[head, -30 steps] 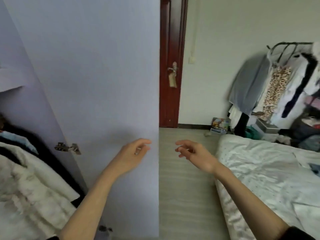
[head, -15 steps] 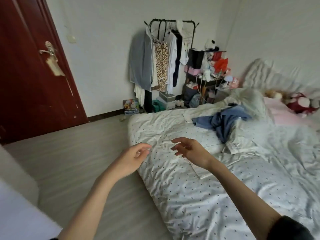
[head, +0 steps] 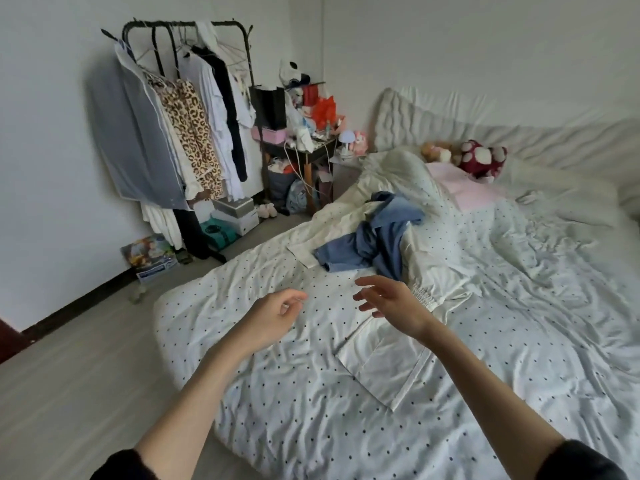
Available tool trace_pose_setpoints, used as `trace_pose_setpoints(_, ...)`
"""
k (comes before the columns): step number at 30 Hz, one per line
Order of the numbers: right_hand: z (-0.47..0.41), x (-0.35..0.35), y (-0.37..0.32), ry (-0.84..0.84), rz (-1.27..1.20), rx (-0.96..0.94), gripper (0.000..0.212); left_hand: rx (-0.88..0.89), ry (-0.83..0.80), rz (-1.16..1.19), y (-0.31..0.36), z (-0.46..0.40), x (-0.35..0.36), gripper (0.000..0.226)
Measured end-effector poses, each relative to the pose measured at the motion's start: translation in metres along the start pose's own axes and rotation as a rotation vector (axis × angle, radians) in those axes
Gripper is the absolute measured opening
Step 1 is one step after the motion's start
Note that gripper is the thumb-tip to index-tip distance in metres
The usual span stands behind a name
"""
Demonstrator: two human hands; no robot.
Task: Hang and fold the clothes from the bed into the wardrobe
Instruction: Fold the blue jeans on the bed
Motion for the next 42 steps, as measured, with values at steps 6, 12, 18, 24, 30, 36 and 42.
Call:
trace_pose_setpoints(6,-0.105,-0.029,0.038,0.146,0.016,0.1,0.027,0.008,-0.13,0.006,-0.056,-0.11,0.022,0.03)
trace_pose_setpoints(12,-0.264,-0.069,0.093,0.317,0.187,0.189,0.032,0.086,-0.163,-0.166,-0.12,-0.252,0.052,0.041)
trace_pose_setpoints(18,-0.413,-0.105,0.145,0.458,0.361,0.209,0.041,0.165,-0.159,-0.414,-0.204,-0.38,0.105,0.048)
trace_pose_setpoints(24,-0.517,-0.116,0.177,0.515,0.801,0.2,0.067,0.218,-0.318,-0.559,-0.274,-0.45,0.174,0.058)
trace_pose_setpoints(30,-0.574,-0.128,0.188,0.577,0.949,0.182,0.059,0.276,-0.308,-0.591,-0.313,-0.466,0.202,0.038)
trace_pose_setpoints(36,-0.553,-0.119,0.178,0.577,0.751,0.113,0.037,0.157,-0.263,-0.548,-0.29,-0.466,0.173,0.031)
trace_pose_setpoints(42,-0.466,-0.093,0.14,0.438,0.561,-0.025,0.034,-0.03,-0.265,-0.106,-0.241,-0.443,0.141,0.037)
Point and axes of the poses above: each hand's wrist, its own z-axis away from the middle knuckle, its own x-axis out of the palm, y = z × x, the point moved 7 cm from there along -z, towards the middle knuckle, and after that the axes turned 11 degrees about x, right-handed, at the moved point
